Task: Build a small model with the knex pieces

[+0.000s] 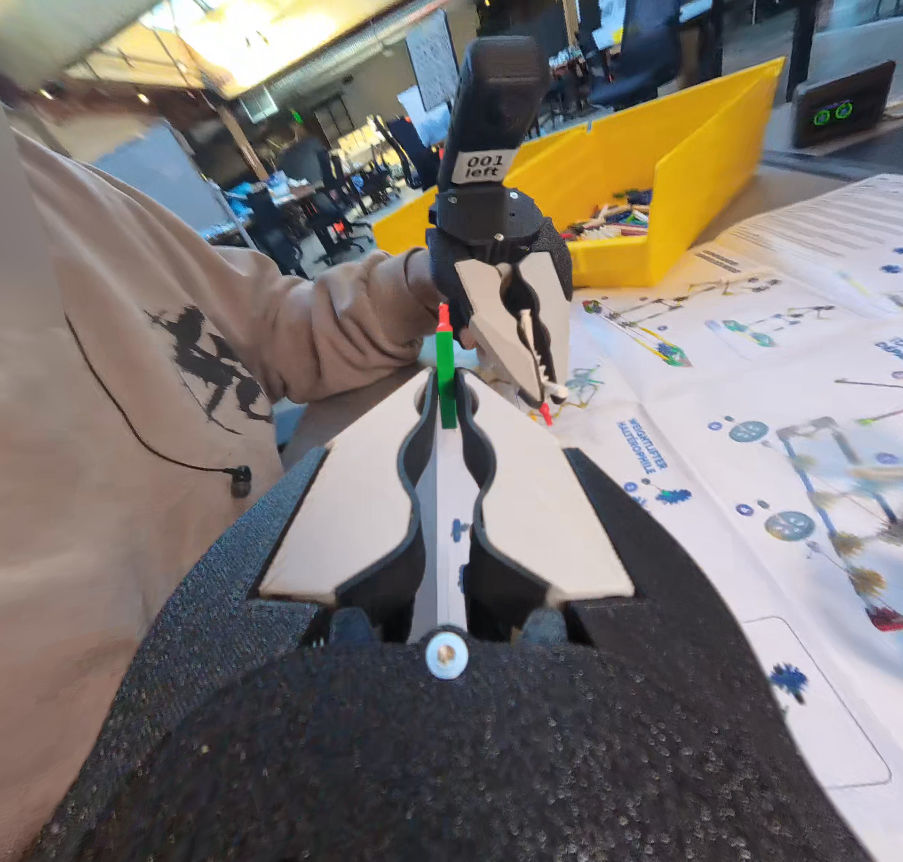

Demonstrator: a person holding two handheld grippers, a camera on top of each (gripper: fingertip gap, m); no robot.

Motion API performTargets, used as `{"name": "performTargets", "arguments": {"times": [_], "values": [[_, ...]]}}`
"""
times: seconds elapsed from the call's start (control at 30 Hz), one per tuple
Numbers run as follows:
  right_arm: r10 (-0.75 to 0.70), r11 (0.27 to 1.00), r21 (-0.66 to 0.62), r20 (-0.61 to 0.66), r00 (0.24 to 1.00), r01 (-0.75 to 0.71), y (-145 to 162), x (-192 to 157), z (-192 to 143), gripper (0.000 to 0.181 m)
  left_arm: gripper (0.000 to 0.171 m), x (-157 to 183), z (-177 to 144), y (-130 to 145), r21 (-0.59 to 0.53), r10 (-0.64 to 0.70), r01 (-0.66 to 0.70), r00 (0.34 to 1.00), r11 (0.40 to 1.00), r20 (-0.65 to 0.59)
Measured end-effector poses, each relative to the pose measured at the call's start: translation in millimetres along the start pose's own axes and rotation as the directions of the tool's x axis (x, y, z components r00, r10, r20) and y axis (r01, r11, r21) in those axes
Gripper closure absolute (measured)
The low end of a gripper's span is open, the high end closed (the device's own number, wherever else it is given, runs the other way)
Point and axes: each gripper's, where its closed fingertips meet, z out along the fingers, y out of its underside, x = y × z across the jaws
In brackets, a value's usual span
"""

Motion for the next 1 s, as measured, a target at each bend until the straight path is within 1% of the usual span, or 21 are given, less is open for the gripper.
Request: {"name": "performTargets", "arguments": {"times": [0.07, 0.1, 0.17, 0.2, 0.27, 0.33, 0.4, 0.5, 0.67, 0.87, 1.0], "values": [[0.013, 1.000, -0.013, 0.002, 1.000, -0.013, 5.3, -1.3, 5.3, 0.177, 0.144, -0.6, 8.8, 14.9, -0.096, 0.023, -0.021, 0.999, 0.995, 0.025], [0.032, 0.999, -0.012, -0.003, 0.999, -0.032, 6.8, -0.2, 6.9, 0.177, 0.138, -1.4, 9.0, 15.8, -0.100, 0.044, -0.040, 0.998, 0.994, 0.041], [0.033, 0.999, -0.041, -0.043, 0.999, -0.034, 13.1, 6.5, 7.4, 0.177, 0.134, 5.3, 2.2, 3.8, -0.030, 0.073, -0.072, 0.997, 0.997, 0.023], [0.018, 0.998, -0.059, -0.065, 0.998, -0.022, 16.0, 9.7, 6.8, 0.177, 0.135, 12.0, -3.1, -6.5, 0.028, 0.083, -0.083, 0.997, 0.996, -0.003], [-0.002, 0.996, -0.092, -0.082, 0.997, -0.006, 20.5, 11.2, 6.8, 0.177, 0.141, 30.2, -12.9, -26.1, 0.141, 0.117, -0.107, 0.991, 0.984, -0.068], [-0.019, 0.993, -0.114, -0.079, 0.997, 0.010, 23.7, 8.9, 9.1, 0.177, 0.148, 44.1, -15.5, -34.7, 0.192, 0.159, -0.138, 0.983, 0.972, -0.097], [-0.034, 0.991, -0.129, -0.070, 0.997, 0.025, 25.8, 5.4, 11.7, 0.177, 0.155, 52.8, -12.6, -33.1, 0.183, 0.192, -0.169, 0.975, 0.968, -0.115], [-0.051, 0.989, -0.144, -0.072, 0.996, 0.040, 27.3, 3.6, 12.7, 0.177, 0.169, 57.0, -8.8, -31.0, 0.173, 0.192, -0.168, 0.972, 0.970, -0.132], [-0.044, 0.988, -0.154, -0.082, 0.996, 0.031, 28.6, 5.1, 11.5, 0.177, 0.169, 56.1, -6.3, -32.4, 0.184, 0.198, -0.175, 0.974, 0.967, -0.111], [-0.057, 0.984, -0.172, -0.095, 0.994, 0.040, 30.9, 7.0, 11.0, 0.177, 0.164, 56.5, -4.2, -34.2, 0.189, 0.263, -0.250, 0.964, 0.950, -0.047], [-0.075, 0.980, -0.188, -0.099, 0.992, 0.056, 33.3, 6.8, 11.7, 0.177, 0.167, 55.5, -3.0, -30.8, 0.169, 0.268, -0.257, 0.962, 0.951, -0.045]]}}
